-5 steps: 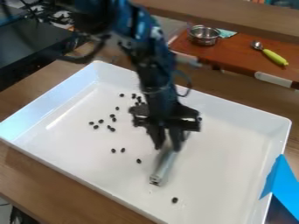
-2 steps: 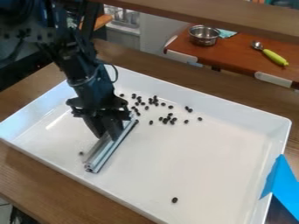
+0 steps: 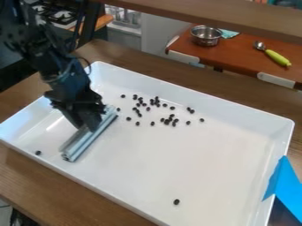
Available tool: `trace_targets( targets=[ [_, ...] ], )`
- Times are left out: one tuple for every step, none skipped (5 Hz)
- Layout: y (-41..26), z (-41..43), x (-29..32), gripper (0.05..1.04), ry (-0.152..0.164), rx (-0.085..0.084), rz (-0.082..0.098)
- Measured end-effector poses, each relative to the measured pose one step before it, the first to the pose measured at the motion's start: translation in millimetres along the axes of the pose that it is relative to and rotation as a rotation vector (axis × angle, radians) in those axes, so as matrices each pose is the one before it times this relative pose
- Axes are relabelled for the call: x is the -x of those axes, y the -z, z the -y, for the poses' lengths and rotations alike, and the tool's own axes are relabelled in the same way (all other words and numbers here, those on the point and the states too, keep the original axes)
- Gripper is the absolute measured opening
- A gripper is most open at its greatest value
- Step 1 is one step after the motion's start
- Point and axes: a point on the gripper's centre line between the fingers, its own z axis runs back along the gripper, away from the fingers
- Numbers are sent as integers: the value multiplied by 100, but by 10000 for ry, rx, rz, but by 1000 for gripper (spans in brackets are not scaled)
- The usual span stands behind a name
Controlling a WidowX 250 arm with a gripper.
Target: Sweep into pile
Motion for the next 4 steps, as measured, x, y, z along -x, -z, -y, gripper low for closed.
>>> trace_targets(
  targets=[
    [-972,-2477,-249,329,1,-259,117],
    [-1344,243,320,329,21,623,-71],
    [-2671,3015,-629,329,22,861,461],
    [39,5493,-618,329,-107,813,-84]
  ],
)
